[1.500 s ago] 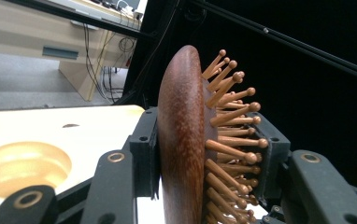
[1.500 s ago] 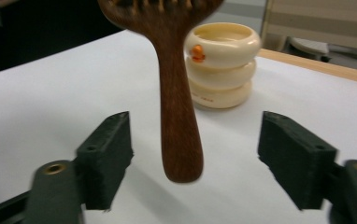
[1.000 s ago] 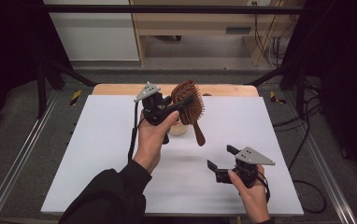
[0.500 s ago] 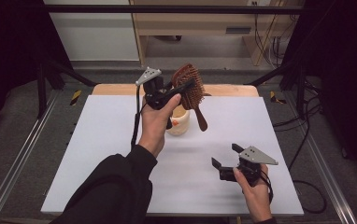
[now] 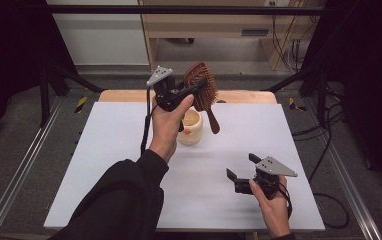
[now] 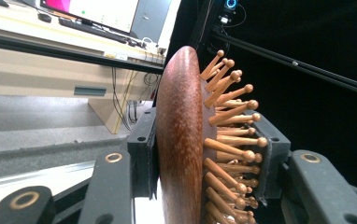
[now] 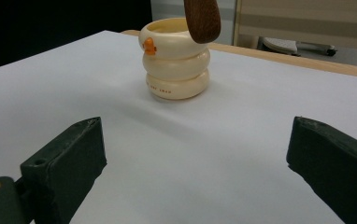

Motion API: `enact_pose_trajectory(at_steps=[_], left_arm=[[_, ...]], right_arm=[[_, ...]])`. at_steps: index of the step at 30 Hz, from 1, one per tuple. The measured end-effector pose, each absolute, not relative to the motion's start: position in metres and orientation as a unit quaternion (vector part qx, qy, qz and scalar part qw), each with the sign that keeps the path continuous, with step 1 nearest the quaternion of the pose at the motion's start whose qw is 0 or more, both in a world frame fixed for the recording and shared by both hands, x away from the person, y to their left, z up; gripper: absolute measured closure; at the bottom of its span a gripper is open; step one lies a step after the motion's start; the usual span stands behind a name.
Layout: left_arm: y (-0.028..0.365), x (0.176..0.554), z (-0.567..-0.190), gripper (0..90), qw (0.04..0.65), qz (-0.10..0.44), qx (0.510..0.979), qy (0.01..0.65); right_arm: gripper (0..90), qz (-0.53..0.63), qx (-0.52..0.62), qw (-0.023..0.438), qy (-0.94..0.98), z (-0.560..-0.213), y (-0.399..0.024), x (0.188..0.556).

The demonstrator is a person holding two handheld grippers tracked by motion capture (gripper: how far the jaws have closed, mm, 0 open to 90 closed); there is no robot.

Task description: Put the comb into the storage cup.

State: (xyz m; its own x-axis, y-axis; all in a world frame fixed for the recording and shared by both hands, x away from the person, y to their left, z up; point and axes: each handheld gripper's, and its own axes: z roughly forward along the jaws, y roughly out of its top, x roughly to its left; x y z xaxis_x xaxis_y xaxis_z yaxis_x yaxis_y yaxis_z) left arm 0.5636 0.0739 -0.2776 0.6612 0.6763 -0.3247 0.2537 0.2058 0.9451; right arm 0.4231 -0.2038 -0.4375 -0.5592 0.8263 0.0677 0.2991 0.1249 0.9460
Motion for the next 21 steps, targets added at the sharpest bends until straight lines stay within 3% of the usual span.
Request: enact_pose_trajectory(at_steps=[21], left_arm=[[0.088,0.575,-0.277,52.0,0.683,0.185,0.589,0.390]], right_arm=[[4.5,0.532,0.399,0.248,0.704,-0.438,-0.205,0.423]])
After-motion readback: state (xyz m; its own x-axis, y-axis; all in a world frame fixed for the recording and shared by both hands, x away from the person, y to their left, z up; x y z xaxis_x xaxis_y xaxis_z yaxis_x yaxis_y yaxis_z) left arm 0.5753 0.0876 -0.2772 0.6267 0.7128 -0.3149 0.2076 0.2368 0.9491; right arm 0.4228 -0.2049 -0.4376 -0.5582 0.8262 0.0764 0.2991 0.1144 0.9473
